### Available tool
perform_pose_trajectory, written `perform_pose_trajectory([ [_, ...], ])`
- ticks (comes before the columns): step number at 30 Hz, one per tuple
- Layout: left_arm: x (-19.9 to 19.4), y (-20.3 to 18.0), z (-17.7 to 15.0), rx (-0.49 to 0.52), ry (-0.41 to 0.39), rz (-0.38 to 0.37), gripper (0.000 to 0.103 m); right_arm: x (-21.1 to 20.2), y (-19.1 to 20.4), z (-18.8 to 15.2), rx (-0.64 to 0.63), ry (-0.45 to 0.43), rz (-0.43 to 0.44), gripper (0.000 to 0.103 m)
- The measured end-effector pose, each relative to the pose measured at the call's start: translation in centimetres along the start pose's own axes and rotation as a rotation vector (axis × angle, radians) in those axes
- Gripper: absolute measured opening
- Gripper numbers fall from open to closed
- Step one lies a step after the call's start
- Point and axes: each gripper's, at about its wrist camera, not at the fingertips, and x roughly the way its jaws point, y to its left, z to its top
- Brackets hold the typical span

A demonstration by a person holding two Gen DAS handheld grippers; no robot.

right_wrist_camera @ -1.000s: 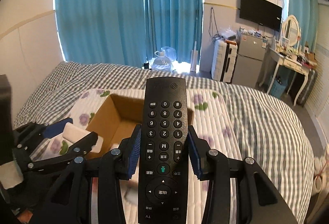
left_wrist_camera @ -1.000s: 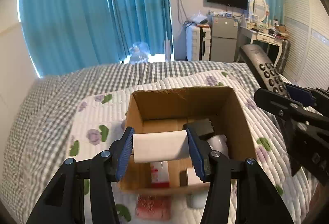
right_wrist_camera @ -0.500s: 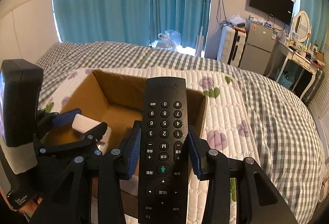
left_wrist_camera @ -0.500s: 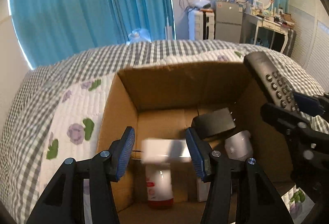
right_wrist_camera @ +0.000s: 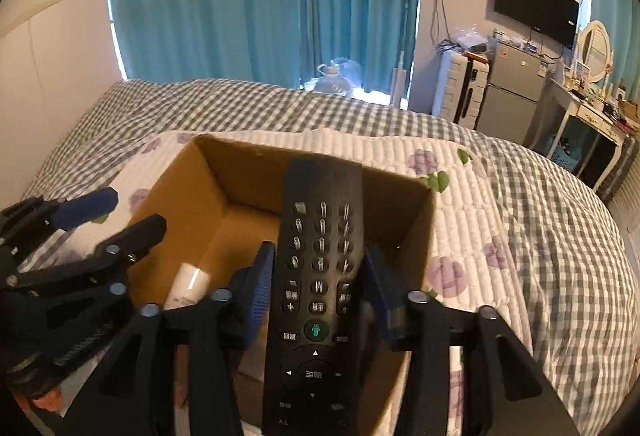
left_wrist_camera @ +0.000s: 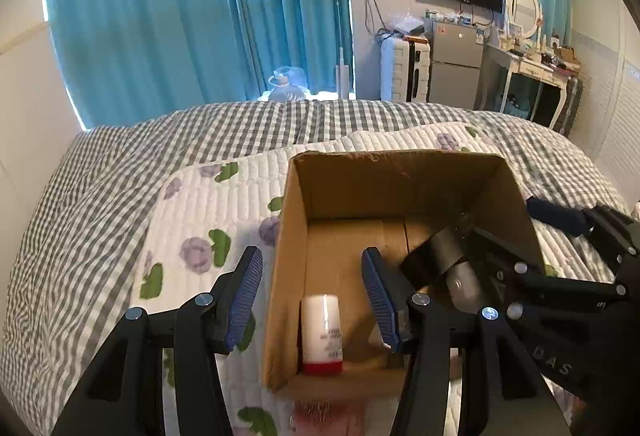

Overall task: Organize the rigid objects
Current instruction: 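Drop the charger block into the box with the left gripper while the right places the remote, then grasp the pink rose card with the left gripper while the right grasps the earbud case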

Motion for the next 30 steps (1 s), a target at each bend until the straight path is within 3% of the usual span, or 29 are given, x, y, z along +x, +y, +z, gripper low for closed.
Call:
perform_pose_trajectory([
  [5, -3.7, 0.9, -0.8, -0.001, -0.026, 0.005, 0.058, -4.0, 0.7, -0.3, -0.032, -0.064, -0.044, 0.072],
  [11, -8.2, 1.7, -2.3, -0.009, -0.079, 0.026, 0.078, -9.6, 1.1, -1.6, -0.043, -0.093, -0.083, 0.081],
  [13, -9.1, 1.8, -3.0, -0.015, -0.096, 0.053, 0.091, -10.7, 1.3, -2.5, -0.045, -0.091, -0.093, 0.084],
  [15, -9.7, 1.9, -4.0, -0.022, -0.108, 0.075, 0.093, -11.5, 1.3, -3.3, -0.032, -0.096, -0.098, 0.089],
  [18, -9.2, 2.3, -5.4, -0.034, -0.091, 0.059, 0.100, -12.0, 1.3, -5.1, -0.003, -0.111, -0.114, 0.095],
  [30, -1.5, 0.1, -10.7, -0.020, 0.086, 0.035, 0.100, -5.8, -0.6, -10.9, 0.102, 0.012, -0.075, 0.096],
])
